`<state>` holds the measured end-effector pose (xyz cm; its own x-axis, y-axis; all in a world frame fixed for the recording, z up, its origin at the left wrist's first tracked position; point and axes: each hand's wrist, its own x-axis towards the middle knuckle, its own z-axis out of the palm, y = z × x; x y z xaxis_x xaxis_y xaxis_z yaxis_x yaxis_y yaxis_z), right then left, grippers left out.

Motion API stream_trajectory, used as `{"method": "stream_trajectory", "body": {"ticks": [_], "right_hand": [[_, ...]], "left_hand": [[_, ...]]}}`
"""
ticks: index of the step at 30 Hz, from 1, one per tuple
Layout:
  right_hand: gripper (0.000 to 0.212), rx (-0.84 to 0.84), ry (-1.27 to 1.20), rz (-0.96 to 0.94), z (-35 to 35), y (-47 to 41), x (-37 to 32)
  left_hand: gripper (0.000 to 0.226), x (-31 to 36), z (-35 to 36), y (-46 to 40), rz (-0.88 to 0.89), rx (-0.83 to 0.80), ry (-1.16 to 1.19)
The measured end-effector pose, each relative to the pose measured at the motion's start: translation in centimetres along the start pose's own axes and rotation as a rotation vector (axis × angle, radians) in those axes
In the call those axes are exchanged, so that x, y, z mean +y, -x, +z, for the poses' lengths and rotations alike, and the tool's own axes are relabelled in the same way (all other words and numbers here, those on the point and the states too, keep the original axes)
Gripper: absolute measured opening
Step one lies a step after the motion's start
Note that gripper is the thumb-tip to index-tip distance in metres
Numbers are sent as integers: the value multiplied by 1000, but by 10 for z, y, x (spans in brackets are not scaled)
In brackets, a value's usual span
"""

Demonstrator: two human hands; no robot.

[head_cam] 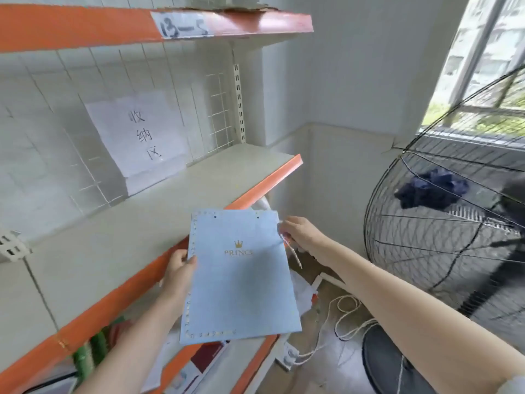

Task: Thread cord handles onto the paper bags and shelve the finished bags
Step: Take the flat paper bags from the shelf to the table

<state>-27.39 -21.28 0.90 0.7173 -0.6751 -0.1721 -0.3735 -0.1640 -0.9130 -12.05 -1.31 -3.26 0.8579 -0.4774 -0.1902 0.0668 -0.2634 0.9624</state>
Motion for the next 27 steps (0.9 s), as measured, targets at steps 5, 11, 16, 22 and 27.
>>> {"method": "stream_trajectory", "body": {"ticks": [5,11,16,22,27], "right_hand": [[39,76,-3,-86,-45,57,57],[26,72,-99,1,-108,159,130],[32,221,-89,58,-158,254,179],[29,409,-83,151,-226,358,220],[35,618,-103,122,-282,434,241]], "left_hand": [[2,-9,52,46,7,-150,-32],[18,-31,112,129,48,-303,-88],[21,-50,163,210,38,-342,-110],[12,-47,241,315,60,-487,-57],[12,-33,305,375,103,-628,-67]]}}
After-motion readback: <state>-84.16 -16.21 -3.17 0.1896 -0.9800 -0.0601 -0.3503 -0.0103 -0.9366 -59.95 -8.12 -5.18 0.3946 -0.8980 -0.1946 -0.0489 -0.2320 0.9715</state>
